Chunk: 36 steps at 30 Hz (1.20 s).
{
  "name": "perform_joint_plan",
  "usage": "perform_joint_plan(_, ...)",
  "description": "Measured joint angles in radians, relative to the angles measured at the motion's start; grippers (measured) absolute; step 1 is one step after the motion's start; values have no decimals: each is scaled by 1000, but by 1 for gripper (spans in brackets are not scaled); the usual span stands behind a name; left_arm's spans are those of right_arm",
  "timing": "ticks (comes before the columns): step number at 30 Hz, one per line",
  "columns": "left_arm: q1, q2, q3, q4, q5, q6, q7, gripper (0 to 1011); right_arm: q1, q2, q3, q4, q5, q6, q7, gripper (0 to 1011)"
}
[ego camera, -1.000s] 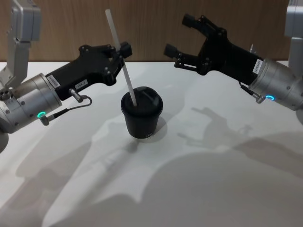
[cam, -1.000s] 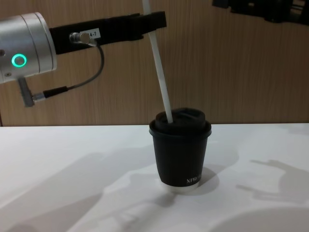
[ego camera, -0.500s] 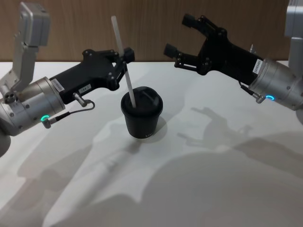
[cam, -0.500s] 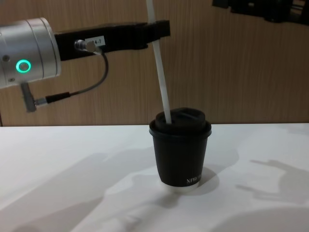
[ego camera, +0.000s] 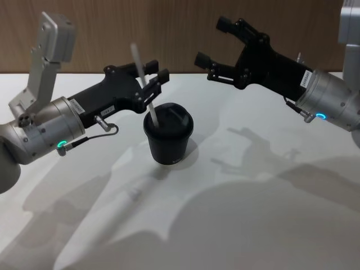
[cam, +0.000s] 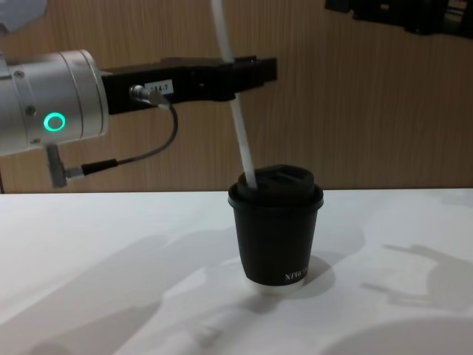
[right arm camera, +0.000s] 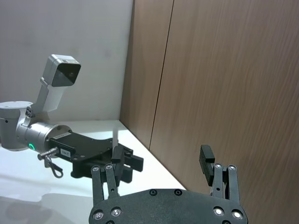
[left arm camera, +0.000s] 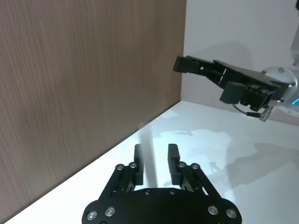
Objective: Pick up the straw with one hand, pass it to the other hand, and insert it into the cup.
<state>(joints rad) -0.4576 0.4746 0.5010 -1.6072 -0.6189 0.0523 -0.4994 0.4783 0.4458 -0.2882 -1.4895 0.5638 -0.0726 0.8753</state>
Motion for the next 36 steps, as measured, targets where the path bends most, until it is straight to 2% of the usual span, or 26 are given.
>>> perform_joint_plan(1,0,-2,1,4,4,0,1,280,0,0,0,0,0,0,0,1001)
perform_joint_plan(3,-1,-6,3,11,11,0,2,389,0,0,0,0,0,0,0,1001)
perform_joint_plan(6,1,-8,3,18,16,0,2,470,0,0,0,0,0,0,0,1001)
perform_joint_plan(7,2,-8,3,19,16,0,2,533,0,0,0,0,0,0,0,1001)
perform_joint_plan(10,6,-8,2,24,18,-1,2,592,0,0,0,0,0,0,0,1001)
perform_joint_plan(11,10,-8,0,26,19,-3,1,655,0,1,0,0,0,0,0,1001)
perform_joint_plan(13,15,-6,-2,29,19,-5,0,694,0,1,0,-1,0,0,-1,1001)
perform_joint_plan(16,25,-3,-8,34,19,-10,-4,814,-2,5,-1,-6,0,1,-3,1001)
perform_joint_plan(24,65,11,-34,45,4,-29,-17,1001,-14,21,-3,-33,3,19,-8,1001)
perform_joint_plan(36,116,30,-68,52,-35,-54,-52,1001,-60,61,-8,-106,17,70,-24,1001)
